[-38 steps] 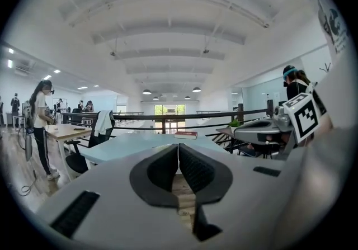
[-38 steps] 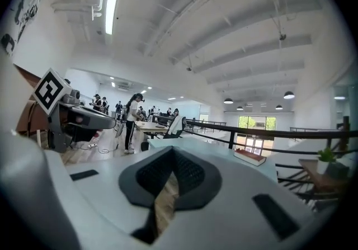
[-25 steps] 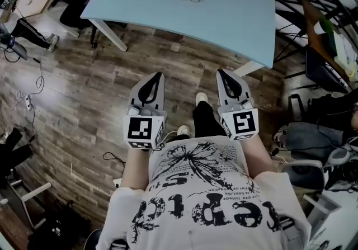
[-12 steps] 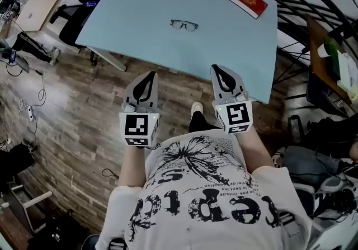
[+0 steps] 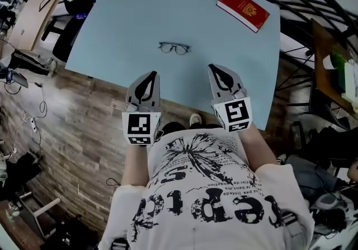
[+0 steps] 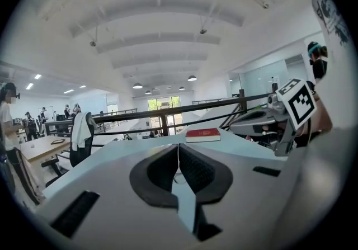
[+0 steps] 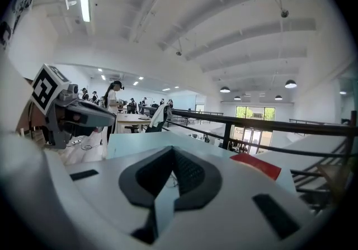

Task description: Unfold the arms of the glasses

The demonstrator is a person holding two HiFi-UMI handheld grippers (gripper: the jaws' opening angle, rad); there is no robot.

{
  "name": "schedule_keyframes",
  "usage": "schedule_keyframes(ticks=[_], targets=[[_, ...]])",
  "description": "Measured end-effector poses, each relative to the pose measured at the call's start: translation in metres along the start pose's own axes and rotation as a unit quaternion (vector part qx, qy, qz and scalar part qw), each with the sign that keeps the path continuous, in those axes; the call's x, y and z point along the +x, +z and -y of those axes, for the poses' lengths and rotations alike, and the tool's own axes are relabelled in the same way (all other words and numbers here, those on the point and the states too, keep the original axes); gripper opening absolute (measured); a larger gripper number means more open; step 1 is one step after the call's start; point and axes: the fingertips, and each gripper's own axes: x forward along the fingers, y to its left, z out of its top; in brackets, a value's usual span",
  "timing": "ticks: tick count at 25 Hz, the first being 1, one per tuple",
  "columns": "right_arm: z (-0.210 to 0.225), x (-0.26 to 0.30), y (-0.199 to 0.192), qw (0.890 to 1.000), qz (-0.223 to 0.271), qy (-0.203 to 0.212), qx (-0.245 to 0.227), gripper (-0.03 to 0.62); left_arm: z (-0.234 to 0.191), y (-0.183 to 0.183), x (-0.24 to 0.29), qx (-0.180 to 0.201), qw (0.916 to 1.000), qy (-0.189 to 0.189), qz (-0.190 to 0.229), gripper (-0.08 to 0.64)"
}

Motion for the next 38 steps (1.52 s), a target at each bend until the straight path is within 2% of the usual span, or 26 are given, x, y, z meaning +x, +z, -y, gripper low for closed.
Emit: schedule_keyframes(ticks=[4,11,16,21,23,26,28,32,38], targets=[[0.022,0.03,-0.01,1.0,-0.021,-0.003,0.012,0.009,-0.005,-0.001,0.043,0.015,0.9995,-0.026,-0.011,0.02],[0.041,0.091,-0.033,0.995,-0.091,-0.024,0.028,0.011,-0.042,-0.005,0.118,0.004,0.9964,-0.083,-0.015,0.02],[0.051,0.131,-0.061,0.986,-0.153,-0.04,0.057,0.011,-0.065,-0.023,0.171,0.005,0.9897,-0.137,-0.04,0.02],[0.044,0.162,-0.091,0.973,-0.22,-0.023,0.066,0.011,-0.083,-0.038,0.195,-0.008,0.9839,-0.17,-0.054,0.02],[0.038,0.173,-0.108,0.964,-0.262,-0.001,0.053,0.011,-0.09,-0.048,0.201,-0.02,0.9815,-0.18,-0.063,0.02],[0.032,0.188,-0.136,0.94,-0.338,0.032,0.0,0.011,-0.099,-0.064,0.21,-0.028,0.9789,-0.187,-0.076,0.02],[0.031,0.198,-0.151,0.927,-0.371,0.049,-0.03,0.011,-0.102,-0.077,0.214,-0.024,0.9771,-0.192,-0.088,0.02],[0.028,0.214,-0.173,0.9,-0.418,0.097,-0.079,0.034,-0.109,-0.092,0.221,-0.025,0.976,-0.192,-0.099,0.02],[0.022,0.225,-0.195,0.848,-0.47,0.188,-0.155,0.066,-0.114,-0.106,0.229,-0.028,0.975,-0.192,-0.109,0.02]])
